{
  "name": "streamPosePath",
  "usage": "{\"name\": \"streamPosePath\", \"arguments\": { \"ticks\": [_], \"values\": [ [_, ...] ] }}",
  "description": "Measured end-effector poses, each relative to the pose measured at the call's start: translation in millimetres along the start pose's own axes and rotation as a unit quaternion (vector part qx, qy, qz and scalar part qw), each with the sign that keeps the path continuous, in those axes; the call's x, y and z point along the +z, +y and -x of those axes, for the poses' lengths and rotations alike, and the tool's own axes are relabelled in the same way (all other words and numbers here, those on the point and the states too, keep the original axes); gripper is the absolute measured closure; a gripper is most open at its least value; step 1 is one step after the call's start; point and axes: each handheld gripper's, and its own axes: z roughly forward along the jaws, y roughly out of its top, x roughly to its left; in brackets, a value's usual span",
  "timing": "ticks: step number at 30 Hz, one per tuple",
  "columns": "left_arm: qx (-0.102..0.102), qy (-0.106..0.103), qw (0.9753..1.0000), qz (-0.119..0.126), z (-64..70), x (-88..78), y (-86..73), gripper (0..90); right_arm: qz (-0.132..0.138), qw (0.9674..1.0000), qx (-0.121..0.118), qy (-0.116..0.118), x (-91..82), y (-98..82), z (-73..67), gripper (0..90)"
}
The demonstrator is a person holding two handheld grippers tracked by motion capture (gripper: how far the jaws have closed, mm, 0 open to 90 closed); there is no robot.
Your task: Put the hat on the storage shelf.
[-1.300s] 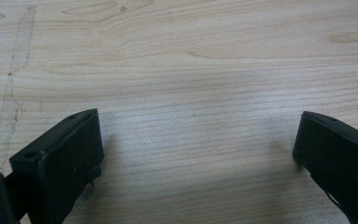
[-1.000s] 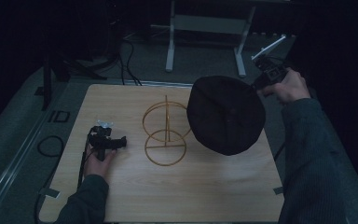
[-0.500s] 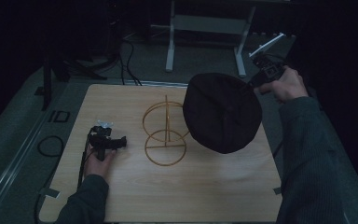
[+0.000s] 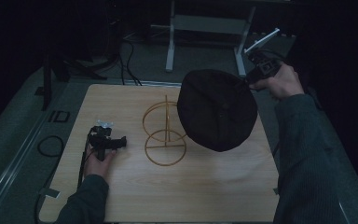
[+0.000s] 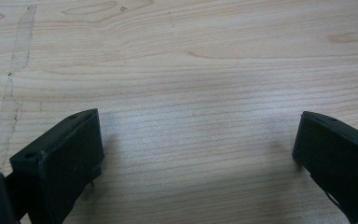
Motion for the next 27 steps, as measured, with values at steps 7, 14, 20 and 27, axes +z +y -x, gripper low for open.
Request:
{"name": "streamPosePath", "arguments": {
  "ticks": [7, 14, 20, 27],
  "values": [
    [0.000, 0.000, 1.0000, 0.000, 0.0, 0.0, 0.0, 1.3, -0.001, 1.0000, -0.008, 0.005, 2.1, 8.3, -9.3, 77.1],
    [0.000, 0.000, 1.0000, 0.000, 0.0, 0.0, 0.0, 1.2, -0.005, 0.9998, -0.018, 0.002, 4.3, 16.6, -19.7, 77.0],
    [0.000, 0.000, 1.0000, 0.000, 0.0, 0.0, 0.0, 1.2, -0.005, 0.9996, -0.027, 0.006, 6.5, 25.1, -30.7, 77.0],
    [0.000, 0.000, 1.0000, 0.000, 0.0, 0.0, 0.0, 1.2, -0.009, 0.9992, -0.037, 0.010, 13.0, 33.5, -42.6, 76.9]
  ]
}}
